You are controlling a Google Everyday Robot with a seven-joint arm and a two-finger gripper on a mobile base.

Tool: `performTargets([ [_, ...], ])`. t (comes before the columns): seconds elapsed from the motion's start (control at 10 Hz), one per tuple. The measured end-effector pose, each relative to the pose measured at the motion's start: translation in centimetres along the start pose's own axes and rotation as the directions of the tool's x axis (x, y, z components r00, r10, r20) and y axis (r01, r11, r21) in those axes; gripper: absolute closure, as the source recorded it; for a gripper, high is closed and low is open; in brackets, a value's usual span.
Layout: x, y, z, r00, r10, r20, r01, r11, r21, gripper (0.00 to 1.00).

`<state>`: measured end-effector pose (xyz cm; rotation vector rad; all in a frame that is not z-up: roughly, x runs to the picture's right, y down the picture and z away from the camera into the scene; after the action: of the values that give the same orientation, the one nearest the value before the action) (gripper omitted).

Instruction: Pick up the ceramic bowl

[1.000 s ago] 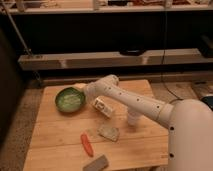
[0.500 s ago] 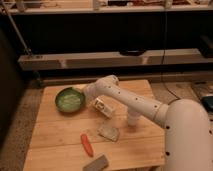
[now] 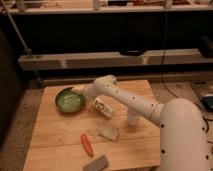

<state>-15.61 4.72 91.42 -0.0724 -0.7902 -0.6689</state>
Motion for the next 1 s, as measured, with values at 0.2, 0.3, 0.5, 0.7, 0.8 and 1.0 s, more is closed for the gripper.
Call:
performTargets([
  [0.2,-0.09,0.11,0.11,1.000,0.003,0.006,-0.003,1.000,-0.005,0.17],
  [0.3,-0.12,0.27,0.22,1.000,0.004,0.010,-0.004,1.000,-0.012,0.22],
  [0.5,-0.22,0.32,0.30,1.000,0.005,0.013,-0.005,1.000,-0.018,0.38],
  [0.7,-0.34,0.31,0.35,1.000,0.003,0.014,-0.003,1.000,-0.021,0.45],
  [0.8,-0.36,0.25,0.37,1.000,0.002,0.013,-0.002,1.000,-0.021,0.45],
  [1.0,0.04,0.47,0.41,1.000,0.009,0.012,-0.009,0.999,-0.035,0.45],
])
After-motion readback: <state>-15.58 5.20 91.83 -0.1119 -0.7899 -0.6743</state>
